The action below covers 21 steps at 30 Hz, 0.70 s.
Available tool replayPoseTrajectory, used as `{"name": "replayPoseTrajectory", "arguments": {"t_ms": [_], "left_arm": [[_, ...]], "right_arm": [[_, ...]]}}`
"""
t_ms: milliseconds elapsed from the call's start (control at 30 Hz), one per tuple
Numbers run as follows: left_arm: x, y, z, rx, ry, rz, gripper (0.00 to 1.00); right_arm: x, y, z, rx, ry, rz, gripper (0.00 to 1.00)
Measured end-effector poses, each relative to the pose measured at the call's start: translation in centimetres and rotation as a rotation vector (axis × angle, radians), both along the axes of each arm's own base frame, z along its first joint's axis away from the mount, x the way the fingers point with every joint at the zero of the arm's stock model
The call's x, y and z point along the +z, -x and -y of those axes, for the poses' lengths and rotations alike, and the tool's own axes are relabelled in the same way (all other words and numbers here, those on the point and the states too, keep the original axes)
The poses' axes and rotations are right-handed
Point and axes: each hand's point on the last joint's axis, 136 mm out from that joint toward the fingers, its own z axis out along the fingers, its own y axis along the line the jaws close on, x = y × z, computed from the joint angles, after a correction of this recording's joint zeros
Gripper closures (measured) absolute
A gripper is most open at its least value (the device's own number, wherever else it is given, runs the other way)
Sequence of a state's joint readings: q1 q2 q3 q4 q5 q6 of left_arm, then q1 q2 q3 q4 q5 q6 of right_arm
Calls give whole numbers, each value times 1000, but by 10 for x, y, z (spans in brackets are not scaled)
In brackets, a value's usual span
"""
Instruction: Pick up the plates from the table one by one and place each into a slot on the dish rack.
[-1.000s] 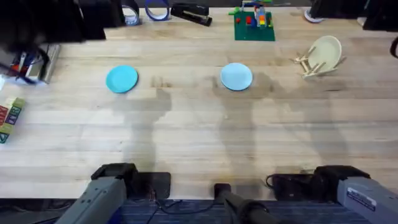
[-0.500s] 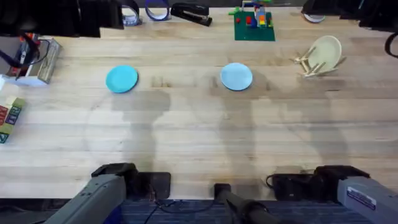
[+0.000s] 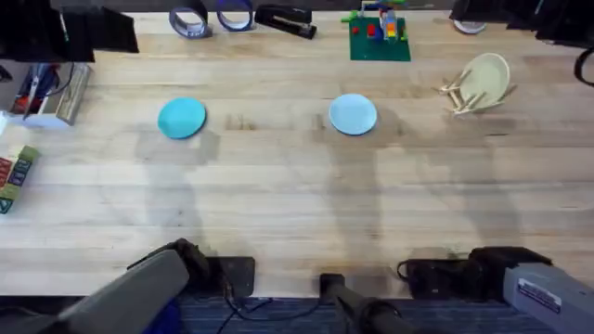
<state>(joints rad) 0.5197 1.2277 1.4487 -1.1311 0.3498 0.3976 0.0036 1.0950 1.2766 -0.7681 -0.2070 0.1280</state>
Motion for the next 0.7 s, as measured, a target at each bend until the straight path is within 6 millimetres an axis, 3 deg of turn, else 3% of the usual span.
{"name": "replayPoseTrajectory", "arguments": {"t_ms": [233, 500, 700], "left_arm": [[-31, -23, -33, 19, 70, -40, 10], [-53, -39, -41, -71, 124, -42, 10], [-84, -47, -63, -64, 212, -64, 10]], "right_arm": [[0, 0, 0, 0, 0, 0, 8], [0, 0, 0, 0, 0, 2, 9], [1, 0, 0, 0, 0, 3, 9]]}}
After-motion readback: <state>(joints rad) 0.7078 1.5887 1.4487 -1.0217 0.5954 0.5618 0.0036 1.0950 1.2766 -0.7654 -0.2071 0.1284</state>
